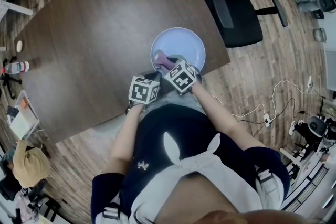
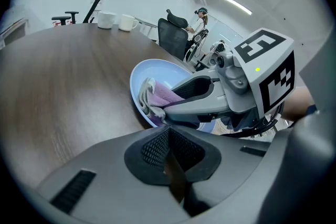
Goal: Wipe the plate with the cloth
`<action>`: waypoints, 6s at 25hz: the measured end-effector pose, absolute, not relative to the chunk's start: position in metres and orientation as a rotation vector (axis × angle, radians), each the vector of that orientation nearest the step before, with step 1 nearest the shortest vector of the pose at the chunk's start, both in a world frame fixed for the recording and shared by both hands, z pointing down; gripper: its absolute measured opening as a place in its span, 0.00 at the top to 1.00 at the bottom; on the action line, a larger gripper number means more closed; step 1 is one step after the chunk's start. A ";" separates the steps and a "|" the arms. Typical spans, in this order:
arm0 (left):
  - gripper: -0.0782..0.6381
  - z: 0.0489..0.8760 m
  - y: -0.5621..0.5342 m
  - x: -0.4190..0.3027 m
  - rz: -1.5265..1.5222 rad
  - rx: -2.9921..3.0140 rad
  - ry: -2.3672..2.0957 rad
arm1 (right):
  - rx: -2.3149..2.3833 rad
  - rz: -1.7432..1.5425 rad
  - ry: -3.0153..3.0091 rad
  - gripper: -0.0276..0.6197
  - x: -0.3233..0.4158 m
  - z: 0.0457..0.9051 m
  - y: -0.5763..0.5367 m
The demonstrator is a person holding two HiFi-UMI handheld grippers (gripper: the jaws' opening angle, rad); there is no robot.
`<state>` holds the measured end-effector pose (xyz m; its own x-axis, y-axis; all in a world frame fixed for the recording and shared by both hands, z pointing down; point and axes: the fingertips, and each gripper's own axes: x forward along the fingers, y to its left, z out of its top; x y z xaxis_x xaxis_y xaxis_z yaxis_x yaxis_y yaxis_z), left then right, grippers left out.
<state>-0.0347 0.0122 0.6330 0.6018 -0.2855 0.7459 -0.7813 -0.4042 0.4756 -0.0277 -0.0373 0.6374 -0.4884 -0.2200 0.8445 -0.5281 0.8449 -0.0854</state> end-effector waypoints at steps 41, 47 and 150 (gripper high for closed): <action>0.88 0.634 0.013 -0.036 0.704 1.963 -0.833 | 0.598 0.424 -2.050 0.75 0.021 0.645 -0.097; 0.88 0.635 0.012 -0.035 0.703 1.962 -0.834 | 0.626 0.422 -2.045 0.75 0.031 0.646 -0.108; 0.88 0.635 0.013 -0.034 0.672 1.904 -0.911 | 0.403 0.531 -2.019 0.74 0.018 0.644 0.004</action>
